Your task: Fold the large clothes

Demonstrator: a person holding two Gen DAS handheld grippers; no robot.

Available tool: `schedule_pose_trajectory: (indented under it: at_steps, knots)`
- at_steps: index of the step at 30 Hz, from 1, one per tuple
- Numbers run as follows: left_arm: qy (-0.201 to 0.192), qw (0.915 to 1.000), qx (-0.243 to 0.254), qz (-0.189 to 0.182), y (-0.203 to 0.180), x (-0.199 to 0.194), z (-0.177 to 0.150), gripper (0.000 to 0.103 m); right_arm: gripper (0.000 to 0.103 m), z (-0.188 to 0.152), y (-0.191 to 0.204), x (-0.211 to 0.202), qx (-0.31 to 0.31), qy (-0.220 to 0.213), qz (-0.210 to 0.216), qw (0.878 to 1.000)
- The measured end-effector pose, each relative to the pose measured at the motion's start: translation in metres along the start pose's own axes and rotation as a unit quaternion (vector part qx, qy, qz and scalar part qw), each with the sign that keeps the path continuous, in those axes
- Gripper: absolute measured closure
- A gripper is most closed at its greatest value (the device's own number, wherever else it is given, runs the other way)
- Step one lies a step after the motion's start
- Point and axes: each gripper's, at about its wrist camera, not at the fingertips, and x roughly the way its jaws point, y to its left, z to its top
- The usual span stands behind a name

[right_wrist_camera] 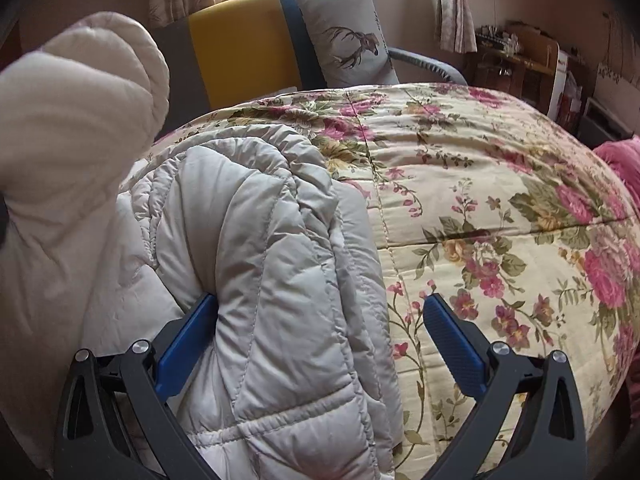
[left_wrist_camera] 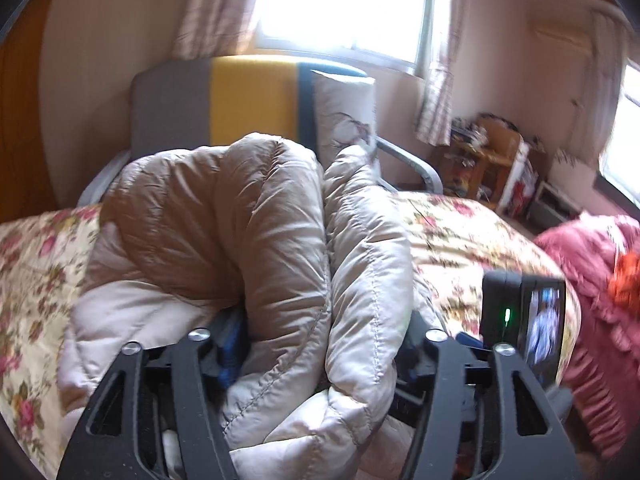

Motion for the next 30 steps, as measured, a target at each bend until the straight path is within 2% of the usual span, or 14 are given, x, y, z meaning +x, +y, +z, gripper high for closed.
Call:
schedule_pose_trajectory:
  at_steps: [3,6,8,10,13,16,17,20,21,23,25,28,30]
  knots:
    - [-0.008,0.9995,0.025,-0.018,-0.007,0.004,-0.009,0.036,0.002,0.004,-0.013,-0.006,0.025,0.017,0.025,0.999]
    - [-0.023,0.9986,0.035,-0.032,-0.006,0.003,-0.018,0.031,0.002,0.019,-0.031,-0.037,0.056,-0.034,0.026,0.997]
    - [-0.03,0.9976,0.051,-0.035,-0.009,0.002,-0.023,0.029,0.002,0.035,-0.031,-0.065,0.047,-0.071,0.055,0.995]
    - [-0.032,0.9967,0.066,-0.035,-0.015,0.003,-0.027,0.027,0.002,0.05,-0.022,-0.086,0.025,-0.087,0.085,0.992]
    - [-0.033,0.9954,0.082,-0.035,-0.023,0.004,-0.032,0.025,0.002,0.069,0.008,-0.1,-0.025,-0.072,0.136,0.988]
    - [-0.036,0.9939,0.097,-0.039,-0.025,0.0,-0.037,0.022,0.002,0.075,0.046,-0.101,-0.097,-0.046,0.17,0.979]
    - [-0.036,0.9933,0.101,-0.043,-0.027,-0.001,-0.038,0.021,0.002,0.075,0.056,-0.096,-0.121,-0.032,0.171,0.977]
    - [-0.029,0.992,0.117,-0.038,-0.028,-0.002,-0.041,0.022,0.002,0.074,0.073,-0.066,-0.172,0.03,0.127,0.976]
    - [-0.026,0.9907,0.123,-0.052,-0.027,-0.004,-0.043,0.021,0.002,0.074,0.069,-0.055,-0.167,0.046,0.123,0.977]
    - [-0.028,0.9868,0.137,-0.081,-0.024,-0.015,-0.048,0.021,0.002,0.075,0.049,-0.036,-0.12,0.086,0.156,0.977]
    - [-0.029,0.983,0.138,-0.118,-0.016,-0.031,-0.051,0.021,0.002,0.074,0.029,-0.022,-0.076,0.103,0.164,0.978]
    - [-0.028,0.9773,0.09,-0.19,0.01,-0.057,-0.046,0.021,0.002,0.061,0.016,-0.017,-0.059,0.083,0.162,0.981]
    - [-0.042,0.9756,0.041,-0.211,0.038,-0.074,-0.037,0.021,0.002,0.053,0.012,-0.018,-0.055,0.054,0.155,0.985]
